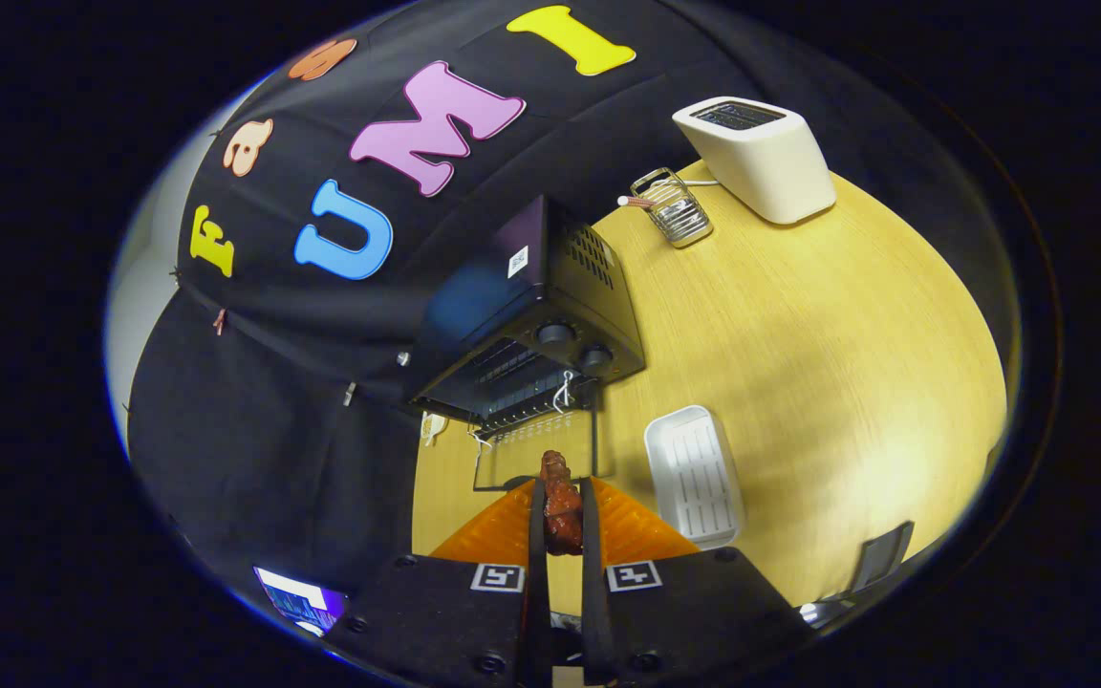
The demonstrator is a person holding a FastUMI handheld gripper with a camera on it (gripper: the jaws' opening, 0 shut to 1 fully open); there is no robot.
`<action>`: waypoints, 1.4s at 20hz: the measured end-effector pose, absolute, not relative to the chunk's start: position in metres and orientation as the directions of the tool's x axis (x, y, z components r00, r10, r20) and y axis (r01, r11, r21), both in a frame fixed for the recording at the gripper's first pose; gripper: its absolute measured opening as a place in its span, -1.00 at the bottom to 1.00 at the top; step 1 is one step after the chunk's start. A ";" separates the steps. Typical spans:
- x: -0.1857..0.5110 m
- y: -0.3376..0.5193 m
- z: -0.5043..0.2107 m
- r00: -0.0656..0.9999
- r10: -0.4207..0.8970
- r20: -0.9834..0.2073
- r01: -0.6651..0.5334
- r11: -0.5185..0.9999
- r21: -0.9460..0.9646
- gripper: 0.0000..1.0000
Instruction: Open the toaster oven, put the food inside, and close the toaster oven door.
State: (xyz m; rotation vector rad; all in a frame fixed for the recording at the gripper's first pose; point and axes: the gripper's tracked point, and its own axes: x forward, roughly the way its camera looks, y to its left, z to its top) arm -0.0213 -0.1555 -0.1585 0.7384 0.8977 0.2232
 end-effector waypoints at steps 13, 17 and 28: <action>-0.026 -0.020 -0.163 0.708 0.449 -0.546 0.160 0.650 0.743 -0.67; -0.005 0.012 -0.172 0.741 0.439 -0.508 0.149 0.631 0.761 -0.67; 0.088 0.015 -0.216 0.866 0.253 -0.432 0.258 0.514 0.818 -0.67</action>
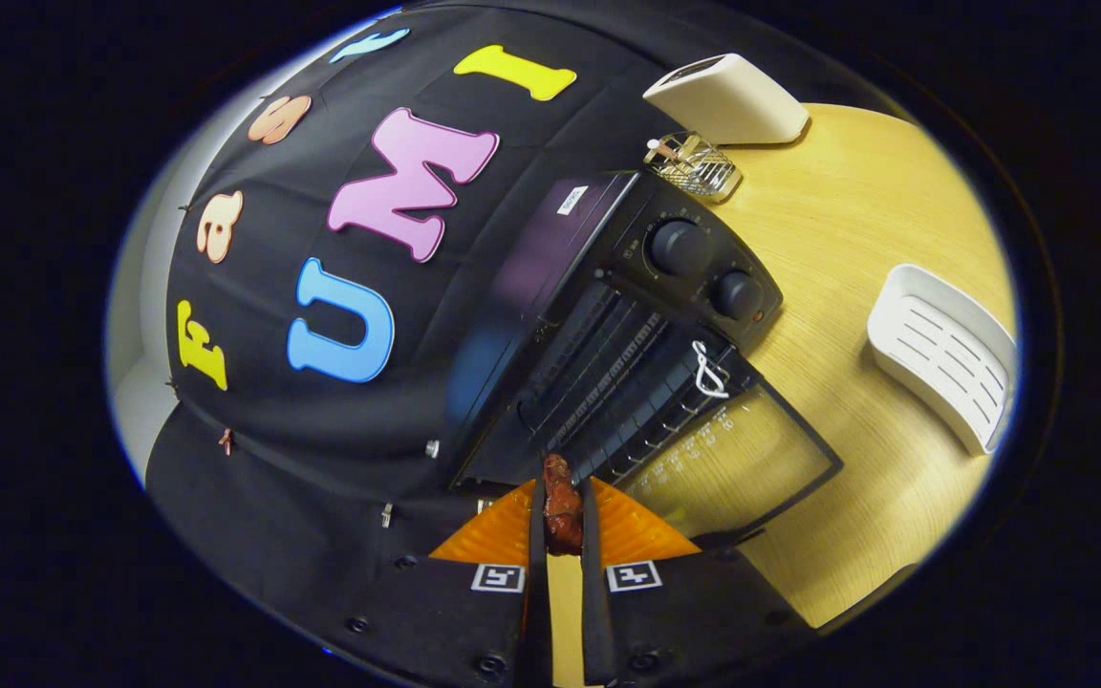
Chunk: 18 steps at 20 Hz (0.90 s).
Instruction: Open the toaster oven, put the food inside, and close the toaster oven door.
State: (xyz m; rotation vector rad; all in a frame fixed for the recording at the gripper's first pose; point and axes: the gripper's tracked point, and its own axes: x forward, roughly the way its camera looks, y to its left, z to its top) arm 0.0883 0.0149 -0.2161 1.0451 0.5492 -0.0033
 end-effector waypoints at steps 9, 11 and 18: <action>0.149 0.017 -0.263 0.898 0.122 -0.422 0.313 0.495 0.810 -0.67; 0.158 0.021 -0.269 0.902 0.117 -0.416 0.311 0.493 0.812 -0.67; 0.169 0.022 -0.271 0.904 0.072 -0.422 0.323 0.530 0.784 -0.61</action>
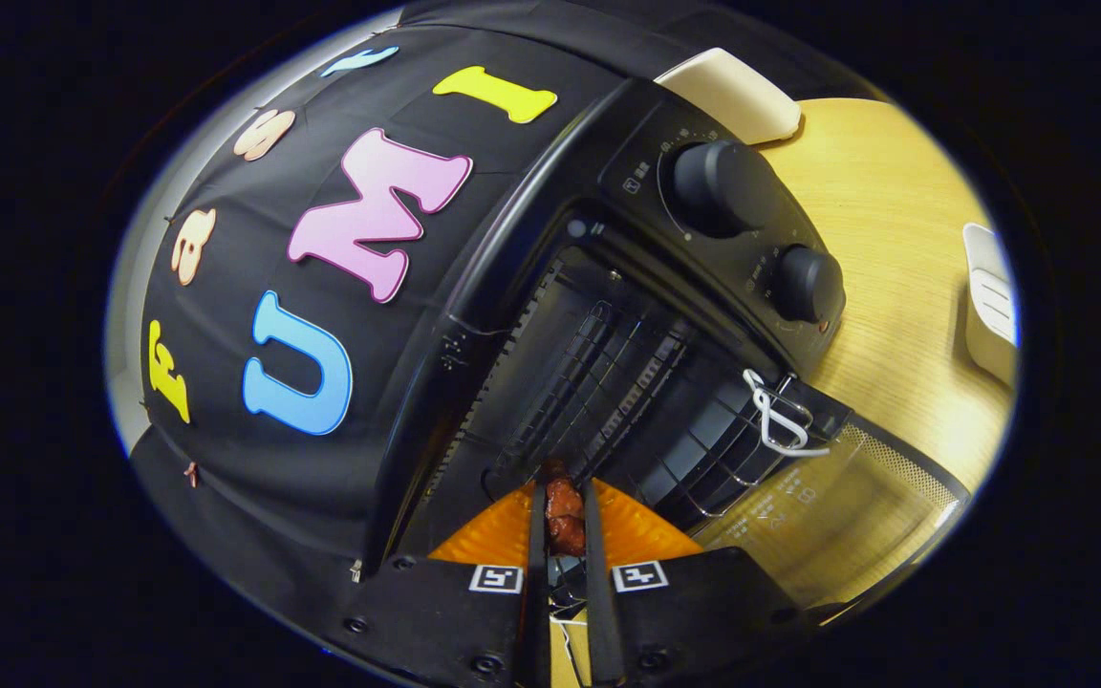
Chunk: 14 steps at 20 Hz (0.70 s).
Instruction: Open the toaster oven, put the food inside, and close the toaster oven door.
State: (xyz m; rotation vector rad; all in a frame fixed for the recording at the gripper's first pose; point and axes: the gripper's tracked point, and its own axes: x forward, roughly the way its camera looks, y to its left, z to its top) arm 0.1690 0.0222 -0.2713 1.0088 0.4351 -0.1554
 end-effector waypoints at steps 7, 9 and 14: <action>0.147 0.034 -0.268 0.860 0.109 -0.498 0.305 0.673 0.674 0.72; 0.138 0.033 -0.271 0.832 0.115 -0.543 0.307 0.719 0.623 0.95; 0.116 0.018 -0.271 0.792 0.124 -0.598 0.317 0.753 0.576 0.96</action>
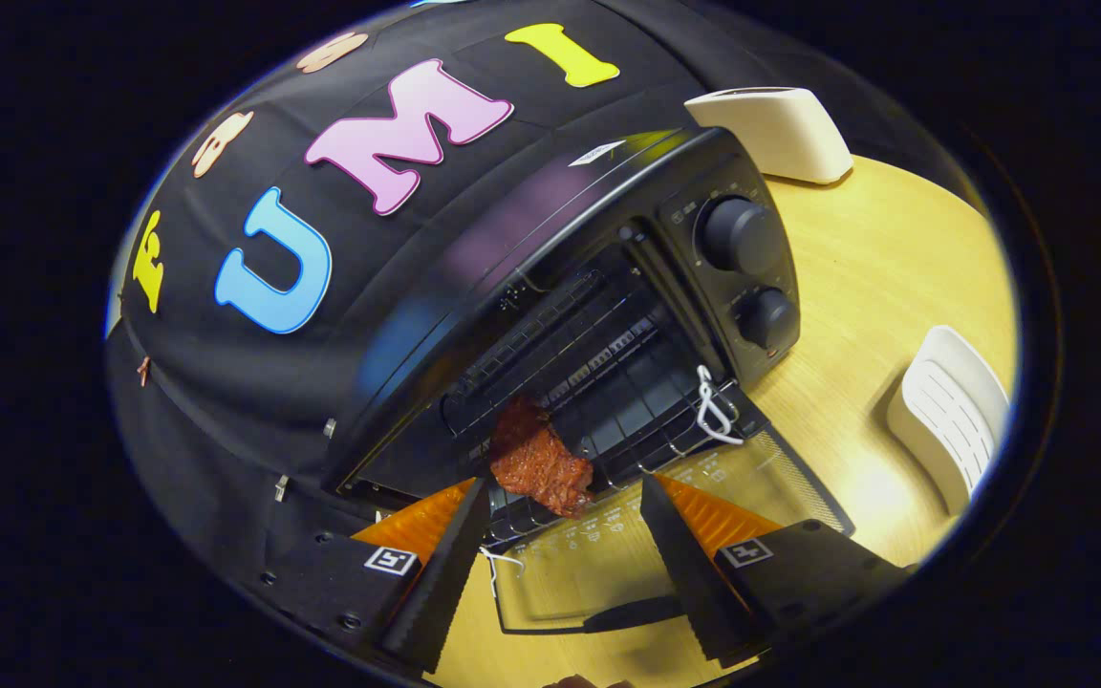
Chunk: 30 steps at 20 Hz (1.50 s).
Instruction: Open the toaster oven, put the food inside, and close the toaster oven door.
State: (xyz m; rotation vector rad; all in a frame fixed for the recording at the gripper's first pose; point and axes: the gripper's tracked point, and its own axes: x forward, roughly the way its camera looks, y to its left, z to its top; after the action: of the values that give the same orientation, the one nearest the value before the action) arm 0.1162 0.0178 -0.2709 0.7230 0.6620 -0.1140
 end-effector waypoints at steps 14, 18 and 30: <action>-0.023 0.028 -0.321 0.601 0.169 -0.782 0.081 0.960 0.270 0.97; -0.035 0.014 -0.338 0.583 0.082 -0.808 0.009 0.994 0.108 0.98; 0.001 0.010 -0.358 0.606 -0.002 -0.796 -0.101 0.992 -0.080 0.96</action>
State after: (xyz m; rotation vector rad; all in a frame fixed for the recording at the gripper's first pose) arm 0.0008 0.0104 -0.3583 -0.1209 0.9188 0.0574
